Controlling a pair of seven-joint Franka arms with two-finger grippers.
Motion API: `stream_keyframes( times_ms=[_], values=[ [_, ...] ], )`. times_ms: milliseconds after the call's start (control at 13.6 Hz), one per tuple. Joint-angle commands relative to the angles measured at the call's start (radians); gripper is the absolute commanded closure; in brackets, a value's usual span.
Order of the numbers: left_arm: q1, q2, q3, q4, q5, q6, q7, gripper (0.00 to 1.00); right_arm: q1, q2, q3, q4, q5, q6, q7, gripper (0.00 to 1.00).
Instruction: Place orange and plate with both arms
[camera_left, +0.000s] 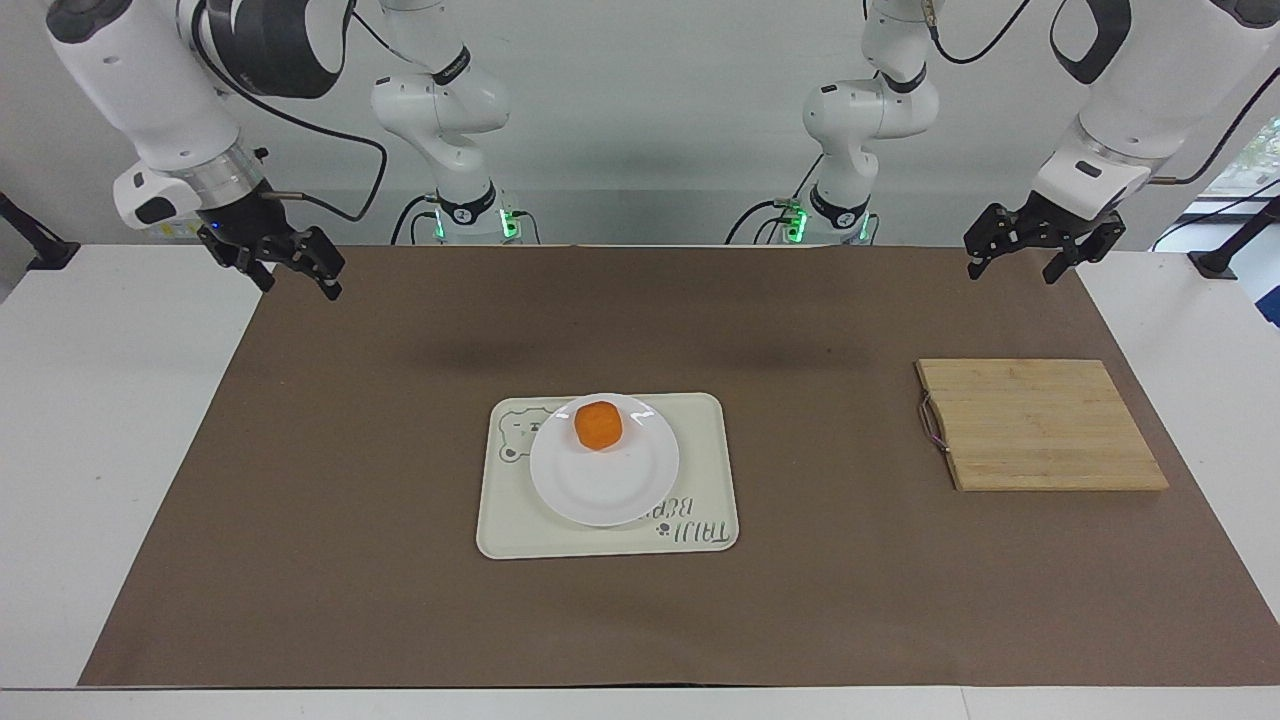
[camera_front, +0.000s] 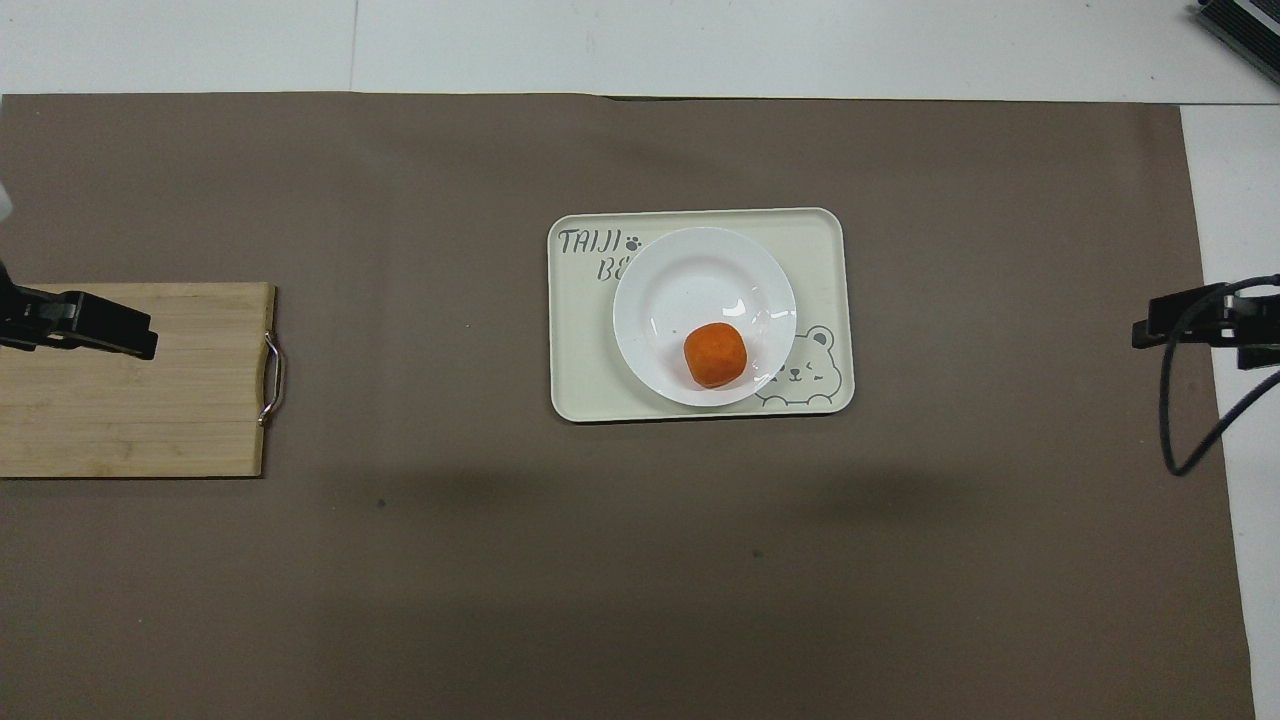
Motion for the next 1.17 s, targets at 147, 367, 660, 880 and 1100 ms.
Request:
stream_keyframes(
  times_ms=[147, 367, 660, 880, 1100],
  values=[
    [0.002, 0.013, -0.001, 0.025, 0.009, -0.010, -0.001, 0.00, 0.017, -0.005, 0.008, 0.071, -0.023, -0.080, -0.030, 0.00],
    [0.002, 0.013, -0.001, 0.025, 0.009, -0.010, -0.001, 0.00, 0.017, -0.013, 0.006, 0.058, -0.051, -0.068, -0.126, 0.00],
    [0.002, 0.013, -0.001, 0.025, 0.009, -0.010, -0.001, 0.00, 0.012, -0.028, 0.009, 0.076, -0.054, -0.068, -0.129, 0.00],
    [0.002, 0.013, -0.001, 0.025, 0.009, -0.010, -0.001, 0.00, 0.007, -0.025, 0.005, 0.087, -0.038, -0.088, -0.116, 0.00],
    [0.002, 0.013, -0.001, 0.025, 0.009, -0.010, -0.001, 0.00, 0.033, -0.025, 0.017, 0.129, -0.054, -0.114, -0.063, 0.00]
  ],
)
